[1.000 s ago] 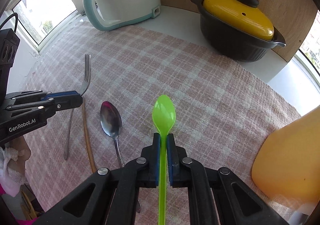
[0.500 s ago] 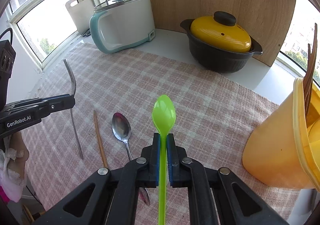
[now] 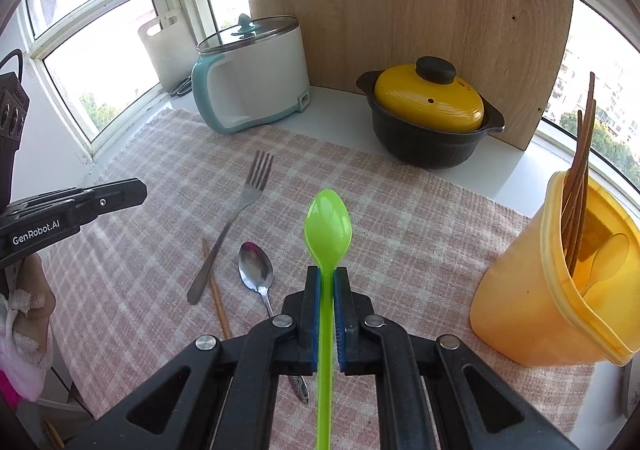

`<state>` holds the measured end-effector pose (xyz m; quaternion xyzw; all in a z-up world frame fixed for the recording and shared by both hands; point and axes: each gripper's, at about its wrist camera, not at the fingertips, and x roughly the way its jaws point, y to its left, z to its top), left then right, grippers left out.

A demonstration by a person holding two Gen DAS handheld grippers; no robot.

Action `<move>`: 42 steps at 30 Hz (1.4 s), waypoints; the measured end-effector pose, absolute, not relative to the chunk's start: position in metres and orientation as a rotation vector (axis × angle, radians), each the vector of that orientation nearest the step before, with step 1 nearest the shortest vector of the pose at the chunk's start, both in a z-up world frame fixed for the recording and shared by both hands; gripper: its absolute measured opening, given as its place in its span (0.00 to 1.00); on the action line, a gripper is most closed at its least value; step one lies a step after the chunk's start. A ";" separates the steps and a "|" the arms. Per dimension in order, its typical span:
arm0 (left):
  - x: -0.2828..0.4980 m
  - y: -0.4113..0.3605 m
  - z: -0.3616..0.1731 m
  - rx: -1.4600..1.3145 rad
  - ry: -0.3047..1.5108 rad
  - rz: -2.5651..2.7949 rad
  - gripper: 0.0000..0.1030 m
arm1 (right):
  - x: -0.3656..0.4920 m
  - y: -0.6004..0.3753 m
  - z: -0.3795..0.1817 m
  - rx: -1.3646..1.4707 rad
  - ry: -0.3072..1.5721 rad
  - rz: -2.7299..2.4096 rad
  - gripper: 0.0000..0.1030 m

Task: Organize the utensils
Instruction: 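Lift the green spoon with the right gripper while the left gripper lifts the metal fork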

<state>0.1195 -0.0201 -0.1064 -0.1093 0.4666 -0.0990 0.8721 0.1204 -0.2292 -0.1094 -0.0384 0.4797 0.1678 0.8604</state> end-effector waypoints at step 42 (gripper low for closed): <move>0.231 -0.130 -0.207 0.184 1.285 -0.456 0.07 | 0.087 -0.290 -0.109 0.034 1.029 0.172 0.03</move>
